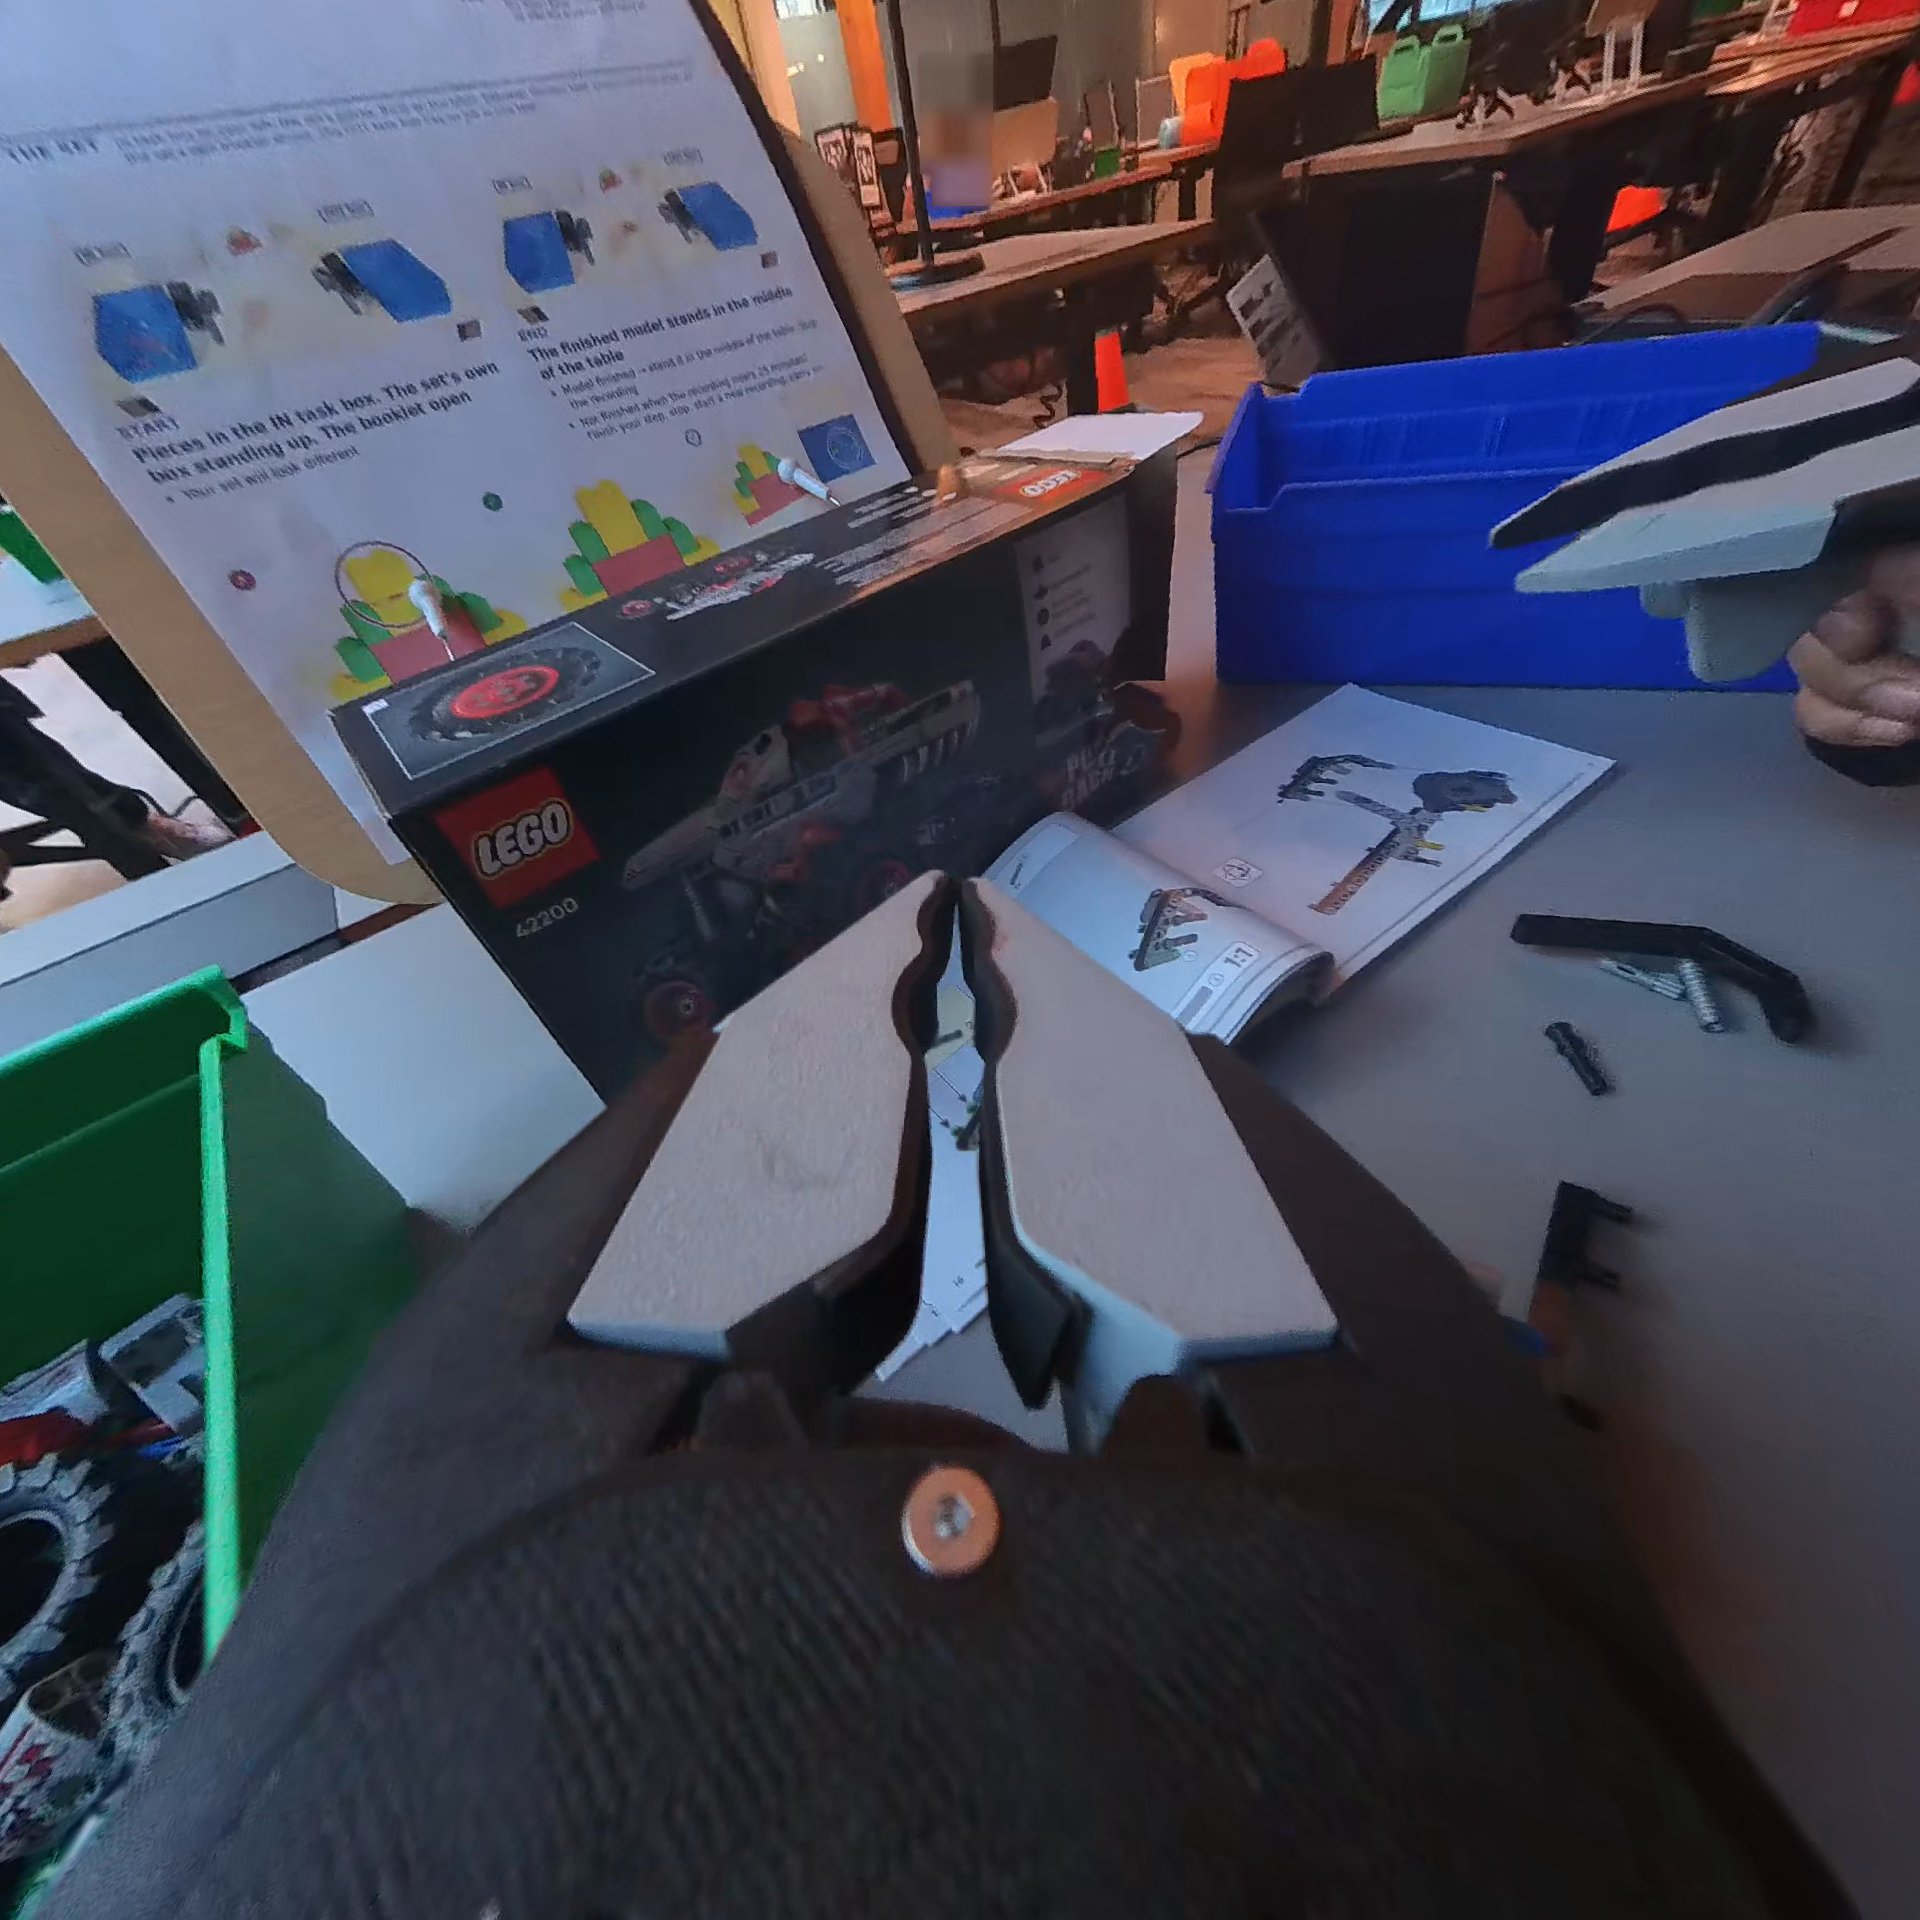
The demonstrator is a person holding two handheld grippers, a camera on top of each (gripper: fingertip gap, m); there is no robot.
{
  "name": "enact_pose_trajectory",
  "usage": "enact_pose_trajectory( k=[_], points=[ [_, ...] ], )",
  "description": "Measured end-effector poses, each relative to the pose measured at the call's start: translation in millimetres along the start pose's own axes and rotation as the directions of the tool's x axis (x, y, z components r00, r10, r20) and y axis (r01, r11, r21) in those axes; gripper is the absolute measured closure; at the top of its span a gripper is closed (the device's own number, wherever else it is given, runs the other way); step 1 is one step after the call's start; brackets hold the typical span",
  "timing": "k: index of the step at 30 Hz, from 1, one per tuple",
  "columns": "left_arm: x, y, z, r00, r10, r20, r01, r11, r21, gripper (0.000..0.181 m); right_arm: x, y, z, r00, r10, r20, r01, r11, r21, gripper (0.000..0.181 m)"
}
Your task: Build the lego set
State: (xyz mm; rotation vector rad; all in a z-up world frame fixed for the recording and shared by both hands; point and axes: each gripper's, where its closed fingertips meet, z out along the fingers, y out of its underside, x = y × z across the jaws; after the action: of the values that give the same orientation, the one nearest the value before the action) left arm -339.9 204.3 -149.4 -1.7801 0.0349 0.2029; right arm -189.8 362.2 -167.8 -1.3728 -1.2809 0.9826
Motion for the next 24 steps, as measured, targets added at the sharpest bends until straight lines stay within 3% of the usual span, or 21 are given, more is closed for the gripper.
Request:
enact_pose_trajectory(
  k=[17, 24],
  points=[
    [1, 24, 14, 1.0, 0.007, -0.009, -0.008, 0.998, -0.067, 0.178, 3, 6, 1, 1.0, -0.022, -0.022, 0.022, 1.0, -0.012, 0.164],
    [-7, 21, 15, 0.999, -0.005, 0.035, 0.006, 0.999, -0.048, 0.181, 9, 2, -2, 0.999, -0.017, -0.043, 0.017, 1.0, 0.001, 0.164]
  ],
)
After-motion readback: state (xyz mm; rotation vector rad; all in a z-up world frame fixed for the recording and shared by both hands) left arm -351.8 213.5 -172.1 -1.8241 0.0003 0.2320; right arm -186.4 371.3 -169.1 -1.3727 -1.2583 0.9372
